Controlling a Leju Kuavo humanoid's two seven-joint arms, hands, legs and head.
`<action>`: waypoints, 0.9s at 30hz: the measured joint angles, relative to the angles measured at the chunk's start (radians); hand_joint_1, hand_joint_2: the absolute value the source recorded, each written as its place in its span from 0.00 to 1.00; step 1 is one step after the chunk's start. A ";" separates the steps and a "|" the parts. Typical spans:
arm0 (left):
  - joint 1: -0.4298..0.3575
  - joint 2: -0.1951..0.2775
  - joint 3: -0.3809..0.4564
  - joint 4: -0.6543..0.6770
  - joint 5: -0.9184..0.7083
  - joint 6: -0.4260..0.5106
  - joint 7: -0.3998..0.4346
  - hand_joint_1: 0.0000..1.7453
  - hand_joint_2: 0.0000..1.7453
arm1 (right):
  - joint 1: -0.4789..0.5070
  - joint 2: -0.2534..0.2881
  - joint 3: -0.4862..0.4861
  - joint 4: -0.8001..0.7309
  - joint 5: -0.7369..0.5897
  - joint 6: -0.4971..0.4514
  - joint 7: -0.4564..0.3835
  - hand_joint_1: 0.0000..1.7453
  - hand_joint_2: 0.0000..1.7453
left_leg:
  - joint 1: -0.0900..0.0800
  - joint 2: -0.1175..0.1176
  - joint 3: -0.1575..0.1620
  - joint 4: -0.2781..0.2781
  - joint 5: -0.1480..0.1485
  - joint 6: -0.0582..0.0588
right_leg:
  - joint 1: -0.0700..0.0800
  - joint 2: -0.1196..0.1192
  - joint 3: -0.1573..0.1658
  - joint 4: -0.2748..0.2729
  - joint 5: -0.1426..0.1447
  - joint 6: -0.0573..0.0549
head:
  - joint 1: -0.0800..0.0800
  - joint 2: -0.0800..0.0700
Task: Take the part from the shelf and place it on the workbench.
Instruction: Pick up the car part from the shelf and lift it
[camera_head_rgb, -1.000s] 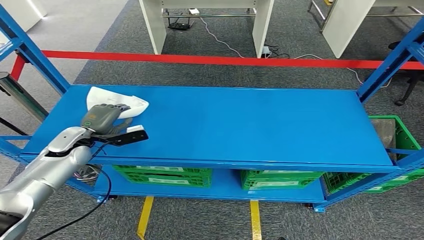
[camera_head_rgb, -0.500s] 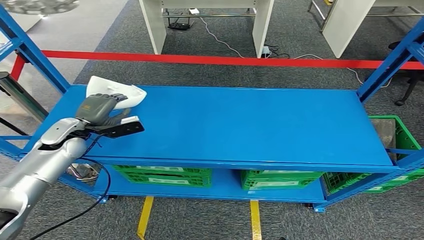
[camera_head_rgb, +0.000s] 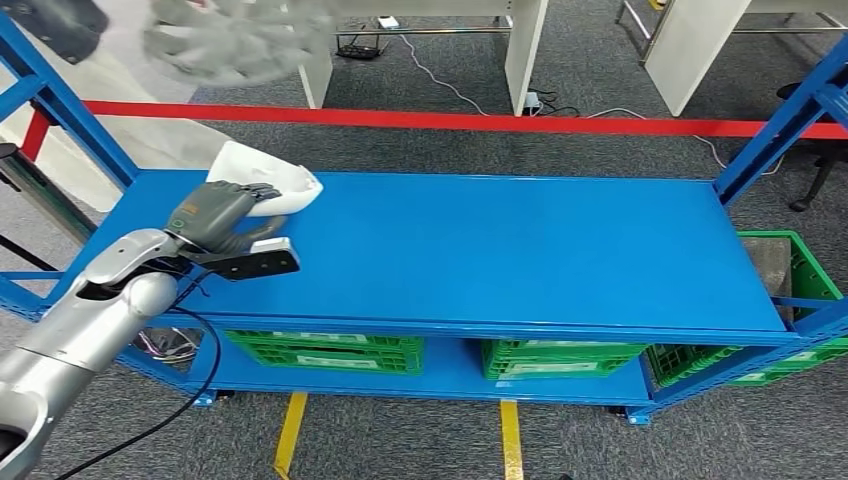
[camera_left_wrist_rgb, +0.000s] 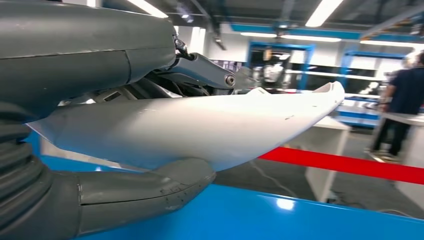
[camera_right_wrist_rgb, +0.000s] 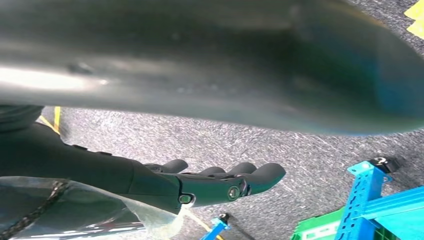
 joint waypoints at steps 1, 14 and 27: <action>0.001 0.000 -0.008 -0.013 0.001 -0.004 0.000 1.00 1.00 | 0.000 0.000 0.000 0.000 0.000 -0.001 -0.001 0.00 0.00 | 0.000 0.000 0.000 0.000 0.000 0.000 | 0.000 0.000 0.000 0.000 0.000 0.000 | 0.000 0.000; 0.010 0.006 -0.083 -0.120 0.021 -0.021 -0.010 1.00 1.00 | 0.002 0.000 0.000 0.000 -0.001 -0.001 -0.005 0.00 0.00 | 0.000 0.000 0.000 0.000 0.000 0.000 | 0.000 0.000 0.000 0.000 0.000 0.000 | 0.000 0.000; 0.010 0.009 -0.134 -0.166 0.024 -0.027 -0.024 1.00 1.00 | 0.002 0.000 0.000 0.000 -0.008 -0.001 -0.005 0.00 0.00 | 0.000 0.000 0.000 0.000 0.000 0.000 | 0.000 0.000 0.000 0.000 0.000 0.000 | 0.000 0.000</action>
